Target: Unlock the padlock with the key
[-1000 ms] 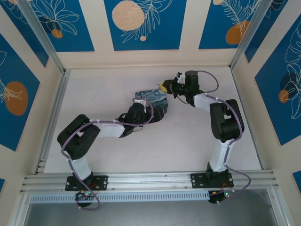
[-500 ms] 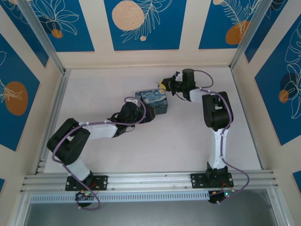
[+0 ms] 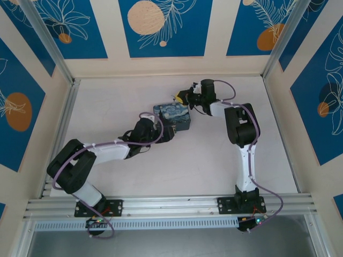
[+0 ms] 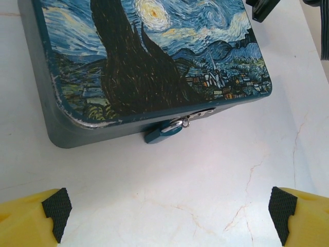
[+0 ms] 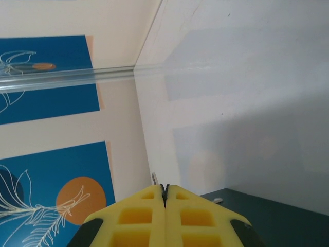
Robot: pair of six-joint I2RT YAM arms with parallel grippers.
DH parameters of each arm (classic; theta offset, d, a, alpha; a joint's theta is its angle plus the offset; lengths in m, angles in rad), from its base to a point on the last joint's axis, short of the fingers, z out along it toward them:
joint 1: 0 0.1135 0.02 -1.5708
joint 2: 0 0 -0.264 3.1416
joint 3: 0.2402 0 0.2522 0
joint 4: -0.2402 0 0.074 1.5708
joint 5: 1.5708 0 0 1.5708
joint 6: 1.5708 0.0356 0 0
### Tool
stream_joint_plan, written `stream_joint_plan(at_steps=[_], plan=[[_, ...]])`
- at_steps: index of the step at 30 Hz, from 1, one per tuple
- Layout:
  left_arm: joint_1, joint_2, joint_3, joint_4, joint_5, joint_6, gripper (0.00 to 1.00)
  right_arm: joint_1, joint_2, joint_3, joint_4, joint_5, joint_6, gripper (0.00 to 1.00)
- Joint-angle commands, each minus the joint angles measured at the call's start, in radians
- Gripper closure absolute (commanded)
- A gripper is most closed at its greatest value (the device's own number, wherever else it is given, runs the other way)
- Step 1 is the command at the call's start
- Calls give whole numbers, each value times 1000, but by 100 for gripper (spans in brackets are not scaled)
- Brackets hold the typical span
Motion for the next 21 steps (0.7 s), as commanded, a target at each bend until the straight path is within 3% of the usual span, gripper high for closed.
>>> stream_joint_plan(at_steps=[1, 9, 21], plan=[[7, -30, -27, -12, -4, 18, 0, 26, -36, -71, -24, -13, -2, 100], [6, -62, -61, -7, 5, 28, 0, 53, -69, -156, 16, -2, 10, 100], [-27, -51, -53, -40, 97, 142, 0, 19, -176, -106, -49, 34, -52, 100]])
